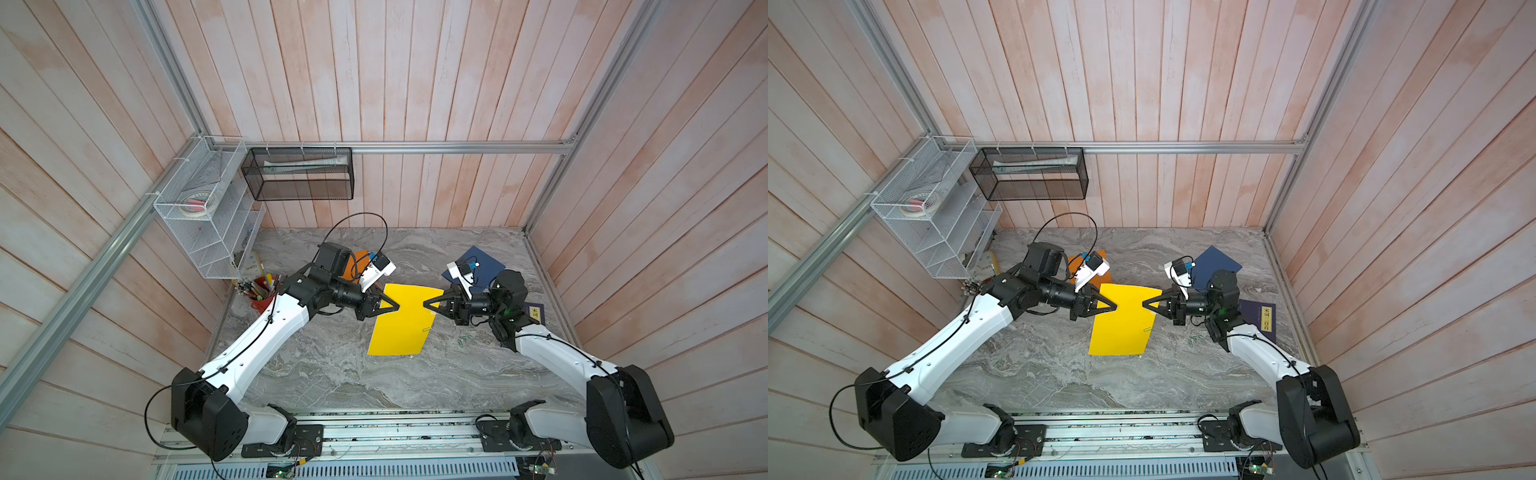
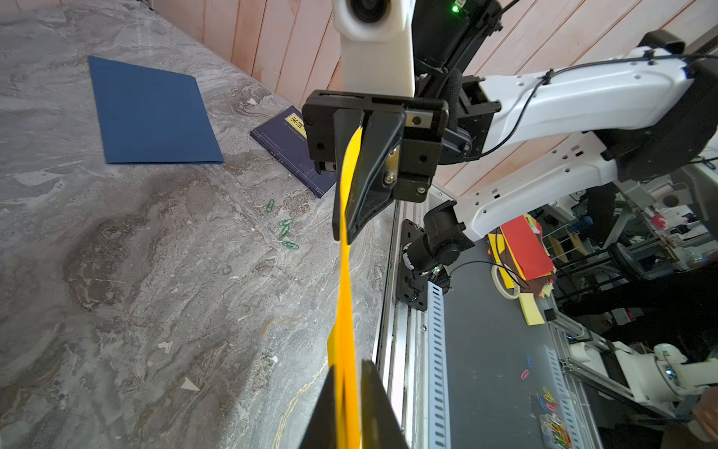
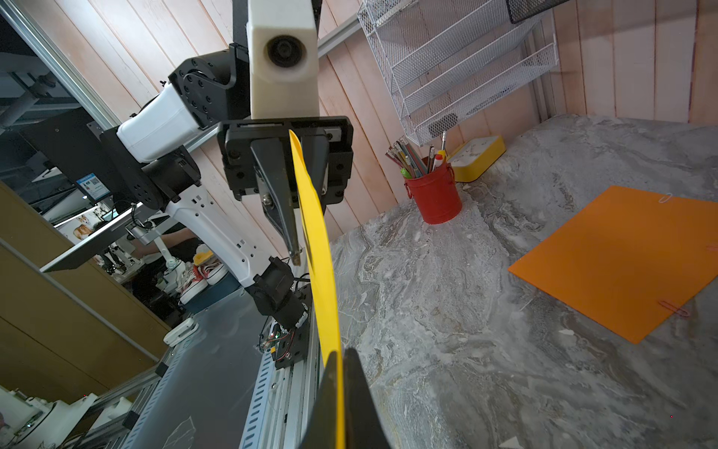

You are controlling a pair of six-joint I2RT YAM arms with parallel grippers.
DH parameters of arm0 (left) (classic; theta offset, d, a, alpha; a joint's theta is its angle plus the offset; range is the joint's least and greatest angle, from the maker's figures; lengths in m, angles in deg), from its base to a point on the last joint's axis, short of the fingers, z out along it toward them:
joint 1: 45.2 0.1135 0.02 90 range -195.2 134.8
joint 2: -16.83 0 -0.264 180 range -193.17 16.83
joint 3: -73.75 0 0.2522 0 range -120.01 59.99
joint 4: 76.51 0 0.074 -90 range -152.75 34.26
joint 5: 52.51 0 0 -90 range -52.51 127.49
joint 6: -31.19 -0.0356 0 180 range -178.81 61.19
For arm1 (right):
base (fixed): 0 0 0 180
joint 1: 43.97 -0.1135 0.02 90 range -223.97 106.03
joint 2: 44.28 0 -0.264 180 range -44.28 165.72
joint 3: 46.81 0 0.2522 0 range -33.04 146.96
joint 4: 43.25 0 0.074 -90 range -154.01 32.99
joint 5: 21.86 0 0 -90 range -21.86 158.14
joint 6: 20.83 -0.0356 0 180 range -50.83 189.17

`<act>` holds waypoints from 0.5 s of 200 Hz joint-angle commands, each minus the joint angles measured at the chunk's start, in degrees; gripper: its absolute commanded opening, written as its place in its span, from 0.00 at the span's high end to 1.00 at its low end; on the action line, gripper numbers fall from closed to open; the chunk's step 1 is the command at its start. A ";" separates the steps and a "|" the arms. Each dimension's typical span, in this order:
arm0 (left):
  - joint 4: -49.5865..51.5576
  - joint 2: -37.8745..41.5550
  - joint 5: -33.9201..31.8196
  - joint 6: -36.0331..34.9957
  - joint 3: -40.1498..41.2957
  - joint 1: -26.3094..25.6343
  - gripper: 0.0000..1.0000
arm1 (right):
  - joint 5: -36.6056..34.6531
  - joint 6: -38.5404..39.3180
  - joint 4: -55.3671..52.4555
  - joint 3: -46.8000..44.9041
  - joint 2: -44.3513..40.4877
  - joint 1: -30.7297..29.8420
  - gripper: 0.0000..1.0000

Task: Unclip the paperclips from the documents
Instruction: Adjust the document.

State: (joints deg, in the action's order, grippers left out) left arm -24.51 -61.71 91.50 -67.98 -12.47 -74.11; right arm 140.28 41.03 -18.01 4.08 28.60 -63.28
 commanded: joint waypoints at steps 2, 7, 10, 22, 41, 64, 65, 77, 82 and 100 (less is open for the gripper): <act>-0.98 -0.20 1.46 1.00 0.52 0.17 0.77 | 0.98 -0.22 -0.14 2.16 -0.20 -0.68 1.00; -1.57 -0.27 1.59 1.52 0.81 0.18 0.76 | 0.90 -0.17 -0.15 2.25 -0.20 -0.83 1.00; -1.97 -0.27 1.61 1.78 0.88 0.23 0.76 | 0.83 -0.16 -0.22 2.35 -0.20 -0.88 1.00; -3.47 -0.29 2.04 2.96 1.46 0.22 0.74 | 0.49 -0.08 -0.21 2.47 -0.20 -1.14 1.00; -6.34 0.01 2.71 4.93 2.47 0.11 0.73 | 0.28 -0.07 -0.29 2.60 -0.11 -1.48 1.00; -8.71 0.15 3.45 6.52 3.21 0.09 0.73 | 0.04 -0.18 -0.31 2.84 -0.10 -2.02 1.00; -8.75 0.15 3.41 6.57 3.21 0.09 0.73 | 0.03 -0.17 -0.28 2.85 -0.10 -2.08 1.00; -9.21 -0.03 3.62 6.92 3.29 0.11 0.77 | -0.15 -0.25 -0.36 2.95 -0.24 -2.28 1.00; -9.32 -0.10 3.59 7.11 3.30 0.08 0.79 | -0.16 -0.25 -0.39 2.95 -0.20 -2.21 1.00; -9.41 -0.12 2.90 7.41 3.30 0.08 0.89 | -0.35 0.09 -1.05 3.18 -0.45 -2.23 1.00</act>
State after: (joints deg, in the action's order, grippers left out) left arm -31.41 -61.71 93.65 -61.44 -9.94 -74.11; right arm 140.17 41.03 -18.27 5.46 28.60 -65.27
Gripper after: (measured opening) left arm 0.146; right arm 0.048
